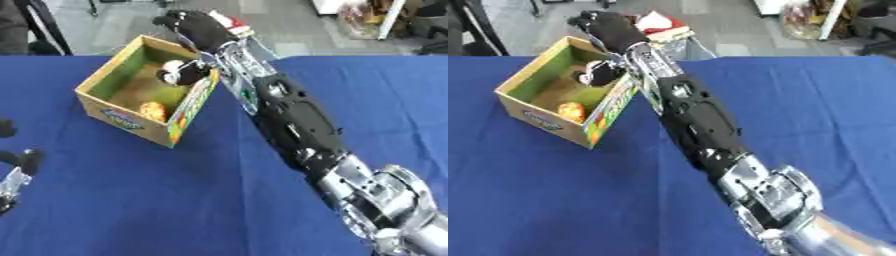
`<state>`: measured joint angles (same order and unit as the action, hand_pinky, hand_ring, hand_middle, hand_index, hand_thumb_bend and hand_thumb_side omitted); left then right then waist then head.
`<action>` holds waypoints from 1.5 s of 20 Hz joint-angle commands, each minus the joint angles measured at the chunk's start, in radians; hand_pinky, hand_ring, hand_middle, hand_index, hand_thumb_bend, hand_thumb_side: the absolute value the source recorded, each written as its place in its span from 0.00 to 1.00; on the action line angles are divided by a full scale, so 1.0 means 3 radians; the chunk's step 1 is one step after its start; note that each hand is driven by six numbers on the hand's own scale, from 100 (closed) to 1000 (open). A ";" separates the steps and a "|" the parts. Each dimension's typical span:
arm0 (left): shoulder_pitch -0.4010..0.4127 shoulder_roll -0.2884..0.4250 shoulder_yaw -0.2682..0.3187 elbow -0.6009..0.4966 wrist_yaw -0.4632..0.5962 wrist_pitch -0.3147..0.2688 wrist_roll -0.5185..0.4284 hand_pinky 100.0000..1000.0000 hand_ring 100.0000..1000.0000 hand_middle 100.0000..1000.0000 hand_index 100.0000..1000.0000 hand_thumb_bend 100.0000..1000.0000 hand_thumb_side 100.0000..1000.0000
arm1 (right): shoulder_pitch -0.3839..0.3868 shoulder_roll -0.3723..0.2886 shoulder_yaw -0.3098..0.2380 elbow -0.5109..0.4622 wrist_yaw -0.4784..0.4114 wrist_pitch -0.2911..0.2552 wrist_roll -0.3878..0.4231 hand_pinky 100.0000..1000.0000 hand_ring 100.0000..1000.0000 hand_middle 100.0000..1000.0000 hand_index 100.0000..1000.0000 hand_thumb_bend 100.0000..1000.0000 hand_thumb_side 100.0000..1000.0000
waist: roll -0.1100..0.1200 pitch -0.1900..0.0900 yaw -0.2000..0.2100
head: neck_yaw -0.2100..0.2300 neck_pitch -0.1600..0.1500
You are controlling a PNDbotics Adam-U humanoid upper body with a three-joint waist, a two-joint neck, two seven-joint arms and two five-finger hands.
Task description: Pick up objects on the table and place them in the box.
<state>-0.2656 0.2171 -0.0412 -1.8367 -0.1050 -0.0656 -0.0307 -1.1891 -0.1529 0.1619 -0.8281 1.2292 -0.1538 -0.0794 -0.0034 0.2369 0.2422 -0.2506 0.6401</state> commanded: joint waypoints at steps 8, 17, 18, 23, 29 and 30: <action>0.0025 0.0074 0.0089 -0.0016 -0.0018 0.0005 0.0079 0.45 0.73 0.65 0.80 0.44 0.19 | 0.0102 -0.0510 0.0252 -0.1032 -0.1135 0.0012 0.0227 0.75 0.78 0.74 0.89 0.26 0.24 | 0.0013 -0.0095 -0.0341 | 0.0244 0.0009; 0.0071 0.0112 0.0172 -0.0009 -0.0057 0.0027 0.0215 0.45 0.74 0.68 0.80 0.43 0.19 | 0.1208 -0.1223 0.0081 -0.2799 -0.2795 0.0327 0.0446 0.71 0.77 0.71 0.84 0.13 0.19 | -0.0002 -0.0132 -0.0673 | 0.0477 0.0079; 0.0072 0.0115 0.0176 -0.0009 -0.0060 0.0028 0.0224 0.45 0.74 0.68 0.80 0.43 0.19 | 0.1359 -0.1253 0.0012 -0.2925 -0.2927 0.0369 0.0432 0.70 0.76 0.71 0.84 0.12 0.18 | -0.0002 -0.0134 -0.0701 | 0.0495 0.0089; 0.0084 0.0126 0.0190 -0.0008 -0.0068 0.0033 0.0254 0.45 0.75 0.69 0.80 0.43 0.19 | 0.1990 -0.1282 -0.0277 -0.3317 -0.3329 0.0401 0.0307 0.68 0.76 0.70 0.83 0.07 0.18 | 0.0008 -0.0137 -0.0816 | 0.0597 0.0127; 0.0116 0.0110 0.0191 0.0002 -0.0075 0.0030 0.0251 0.45 0.76 0.70 0.80 0.43 0.19 | 0.2517 -0.1170 -0.0497 -0.3502 -0.3502 0.0408 0.0161 0.67 0.75 0.69 0.80 0.06 0.17 | 0.0009 -0.0133 -0.0833 | 0.0713 0.0192; 0.0121 0.0106 0.0188 0.0004 -0.0077 0.0029 0.0247 0.45 0.76 0.70 0.80 0.43 0.19 | 0.2586 -0.1130 -0.0520 -0.3511 -0.3524 0.0409 0.0150 0.66 0.75 0.69 0.79 0.05 0.17 | 0.0013 -0.0133 -0.0838 | 0.0740 0.0211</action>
<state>-0.2248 0.2318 0.0084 -1.8250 -0.1227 -0.0553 0.0412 -0.4063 -0.4863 0.0263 -1.8540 0.1869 -0.0313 -0.0243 -0.0008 0.2136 -0.0080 -0.0383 0.6949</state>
